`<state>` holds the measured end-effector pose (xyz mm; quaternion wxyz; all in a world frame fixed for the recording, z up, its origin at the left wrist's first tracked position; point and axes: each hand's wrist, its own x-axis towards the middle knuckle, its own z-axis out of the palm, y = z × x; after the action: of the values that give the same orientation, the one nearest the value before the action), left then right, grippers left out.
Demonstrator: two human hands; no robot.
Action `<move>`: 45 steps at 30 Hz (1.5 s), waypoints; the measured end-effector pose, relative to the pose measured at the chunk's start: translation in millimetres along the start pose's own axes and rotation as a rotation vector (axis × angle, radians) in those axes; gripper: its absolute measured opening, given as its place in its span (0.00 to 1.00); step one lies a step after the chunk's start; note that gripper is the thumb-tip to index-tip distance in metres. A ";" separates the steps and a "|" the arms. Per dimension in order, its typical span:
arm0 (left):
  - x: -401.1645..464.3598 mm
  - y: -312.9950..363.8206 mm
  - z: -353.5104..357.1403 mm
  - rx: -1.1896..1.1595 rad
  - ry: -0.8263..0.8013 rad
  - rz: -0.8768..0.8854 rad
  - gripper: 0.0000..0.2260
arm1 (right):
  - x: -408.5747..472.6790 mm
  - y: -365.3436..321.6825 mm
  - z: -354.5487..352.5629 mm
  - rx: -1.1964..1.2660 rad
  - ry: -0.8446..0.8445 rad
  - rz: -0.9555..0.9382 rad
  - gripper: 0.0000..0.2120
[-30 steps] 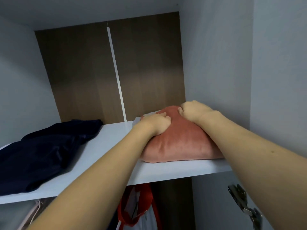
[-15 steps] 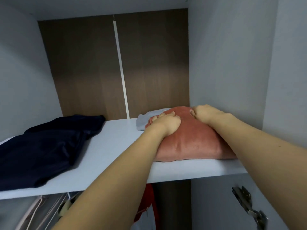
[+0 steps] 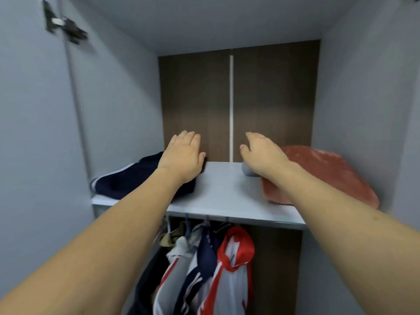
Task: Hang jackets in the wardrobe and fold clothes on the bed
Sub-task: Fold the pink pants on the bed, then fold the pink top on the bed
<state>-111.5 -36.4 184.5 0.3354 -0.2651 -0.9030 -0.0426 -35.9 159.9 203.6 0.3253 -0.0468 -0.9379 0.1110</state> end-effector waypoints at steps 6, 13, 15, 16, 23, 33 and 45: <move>-94.1 -62.4 -51.2 0.173 -0.027 -0.156 0.26 | -50.8 -101.5 37.7 0.238 -0.118 -0.116 0.20; -224.1 -102.4 -127.4 0.369 -0.062 -0.398 0.27 | -122.3 -197.1 53.0 0.438 -0.194 -0.371 0.19; -269.1 -102.9 -143.7 0.452 -0.107 -0.441 0.28 | -151.3 -225.7 60.4 0.474 -0.243 -0.480 0.17; -292.0 -99.5 -152.4 0.484 -0.134 -0.461 0.28 | -167.5 -239.8 62.3 0.496 -0.273 -0.515 0.17; -444.7 -69.5 -256.8 0.705 -0.209 -0.714 0.27 | -285.8 -326.0 29.7 0.674 -0.473 -0.726 0.24; -653.1 50.8 -432.8 0.945 -0.226 -1.153 0.27 | -490.6 -416.6 -101.1 0.950 -0.629 -1.142 0.26; -869.3 356.1 -612.9 1.198 -0.249 -1.524 0.27 | -789.5 -378.1 -320.6 1.123 -0.802 -1.566 0.27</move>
<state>978.1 -279.1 75.2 0.1995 0.6013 -0.7334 0.2464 776.2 -276.4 65.2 -0.0541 0.7727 -0.5587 0.2966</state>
